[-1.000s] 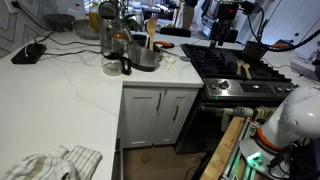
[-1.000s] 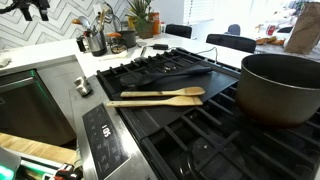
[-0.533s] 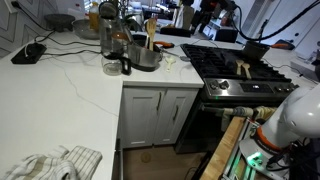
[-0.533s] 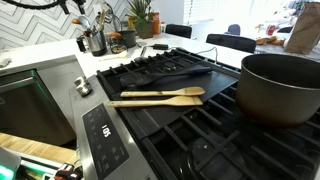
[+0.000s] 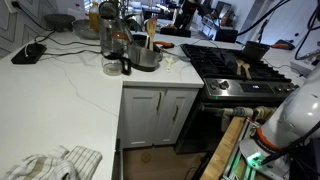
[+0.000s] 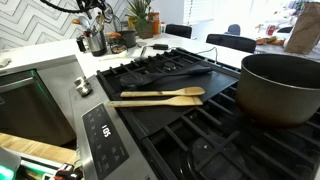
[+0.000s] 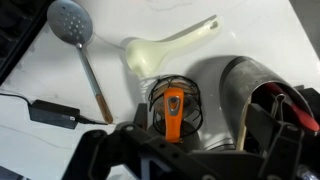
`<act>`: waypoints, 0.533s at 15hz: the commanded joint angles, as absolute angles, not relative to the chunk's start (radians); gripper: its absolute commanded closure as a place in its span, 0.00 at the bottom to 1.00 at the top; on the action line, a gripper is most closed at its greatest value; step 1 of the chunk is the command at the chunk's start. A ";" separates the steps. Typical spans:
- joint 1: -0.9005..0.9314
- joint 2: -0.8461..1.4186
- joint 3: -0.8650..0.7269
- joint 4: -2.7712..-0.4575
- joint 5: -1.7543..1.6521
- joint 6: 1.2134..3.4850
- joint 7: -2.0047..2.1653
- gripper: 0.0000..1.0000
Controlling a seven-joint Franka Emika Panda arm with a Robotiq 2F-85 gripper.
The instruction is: Put the small pot on the stove
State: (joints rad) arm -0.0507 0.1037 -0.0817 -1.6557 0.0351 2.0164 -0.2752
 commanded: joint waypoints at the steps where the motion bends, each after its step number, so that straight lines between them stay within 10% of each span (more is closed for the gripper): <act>1: -0.092 0.214 -0.075 -1.565 0.105 2.085 -0.348 0.00; 8: -0.115 0.248 -0.058 -1.542 0.163 2.093 -0.360 0.00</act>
State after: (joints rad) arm -0.1008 0.2473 -0.0745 -1.5461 0.1685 2.0965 -0.3632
